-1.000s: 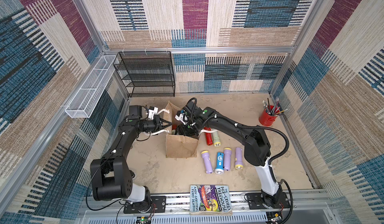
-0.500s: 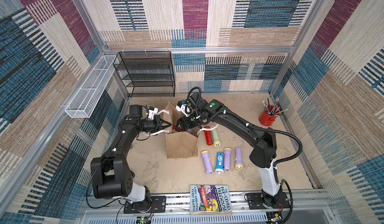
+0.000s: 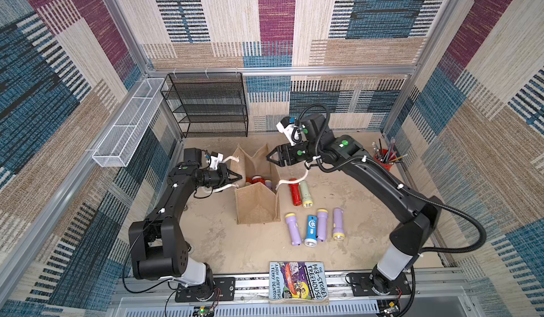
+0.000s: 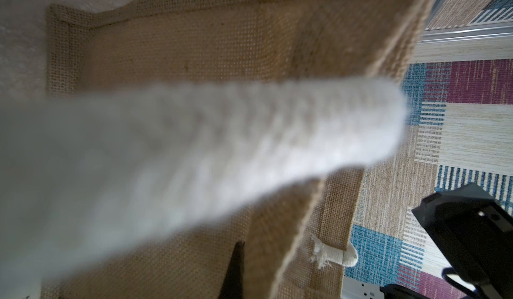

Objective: Put the flashlights into the tote bags
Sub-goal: Pick up the flashlight from the center of the board.

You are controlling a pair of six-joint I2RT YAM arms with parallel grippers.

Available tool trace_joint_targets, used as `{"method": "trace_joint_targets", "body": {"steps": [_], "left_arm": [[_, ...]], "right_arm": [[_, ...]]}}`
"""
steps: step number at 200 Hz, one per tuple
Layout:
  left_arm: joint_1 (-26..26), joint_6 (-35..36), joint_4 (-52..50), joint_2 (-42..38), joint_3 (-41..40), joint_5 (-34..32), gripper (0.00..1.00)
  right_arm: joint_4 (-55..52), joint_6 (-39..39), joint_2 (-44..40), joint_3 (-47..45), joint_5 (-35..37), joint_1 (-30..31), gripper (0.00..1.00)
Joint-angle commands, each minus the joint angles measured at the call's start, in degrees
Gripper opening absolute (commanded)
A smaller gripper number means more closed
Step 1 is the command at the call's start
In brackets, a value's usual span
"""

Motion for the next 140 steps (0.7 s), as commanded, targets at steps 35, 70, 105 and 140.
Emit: {"method": "trace_joint_targets", "body": {"steps": [35,70,105,140], "left_arm": [[0.08,1.72,-1.3,-0.1,0.41,0.26,0.03],[0.03,1.72,-1.36,0.09,0.5,0.44,0.03],[-0.01,1.54,-1.23,0.65,0.83,1.18,0.03],[-0.01,1.45,-1.18,1.12,0.77,1.23,0.04]], "right_arm": [[5.06,9.33,-21.22,-22.86,11.37,-10.56,0.8],[-4.45,12.45,-29.31,-31.17,18.45,-13.46,0.84],[-13.52,11.83,-30.86,-36.52,25.2,-14.44,0.85],[-14.86,13.18,-31.59,-45.24,25.12,-14.72,0.85]]}}
